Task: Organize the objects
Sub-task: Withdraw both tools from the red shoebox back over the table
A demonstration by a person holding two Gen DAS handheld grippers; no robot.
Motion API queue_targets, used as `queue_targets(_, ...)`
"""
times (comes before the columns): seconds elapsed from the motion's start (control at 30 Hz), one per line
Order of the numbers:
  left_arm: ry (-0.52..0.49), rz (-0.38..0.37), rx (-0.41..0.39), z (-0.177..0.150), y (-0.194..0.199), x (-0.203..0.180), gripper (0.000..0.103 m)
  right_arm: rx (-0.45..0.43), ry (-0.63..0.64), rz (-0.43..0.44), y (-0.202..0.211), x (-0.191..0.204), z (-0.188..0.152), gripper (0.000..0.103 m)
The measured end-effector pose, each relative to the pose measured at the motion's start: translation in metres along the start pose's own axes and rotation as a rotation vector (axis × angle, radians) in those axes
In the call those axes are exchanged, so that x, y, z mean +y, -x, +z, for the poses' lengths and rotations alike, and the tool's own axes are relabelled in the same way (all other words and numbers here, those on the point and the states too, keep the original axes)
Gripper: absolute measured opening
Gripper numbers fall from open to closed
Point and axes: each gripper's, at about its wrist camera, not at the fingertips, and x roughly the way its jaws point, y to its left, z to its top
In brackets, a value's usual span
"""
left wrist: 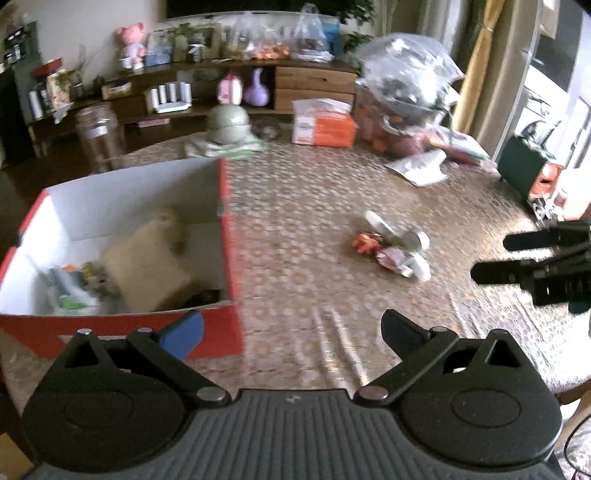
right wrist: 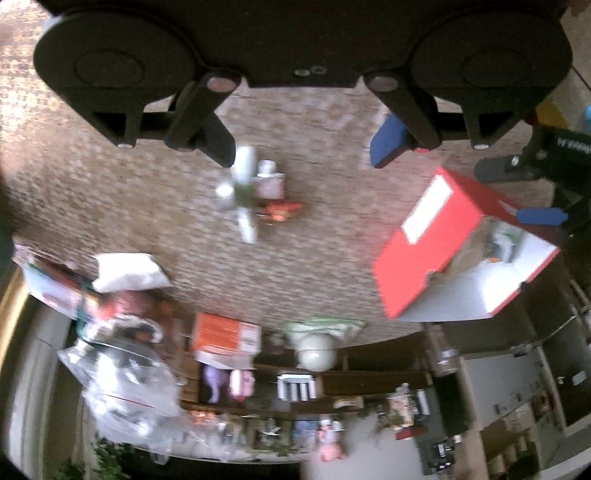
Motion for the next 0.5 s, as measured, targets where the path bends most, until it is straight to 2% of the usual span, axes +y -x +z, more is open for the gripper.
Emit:
queue_targets(0.23,-0.045,-0.032,0.026,0.004,-0.035,-0.043,0.103,0.021,-0.050,-0.054,-0.012,-0.046,-0.003,0.080)
queue_targets(0.5,-0.034,-0.064,0.041,0.019,-0.077,-0.073,0.103,0.037,-0.083,-0.049,-0.038,-0.079,0.007,0.080)
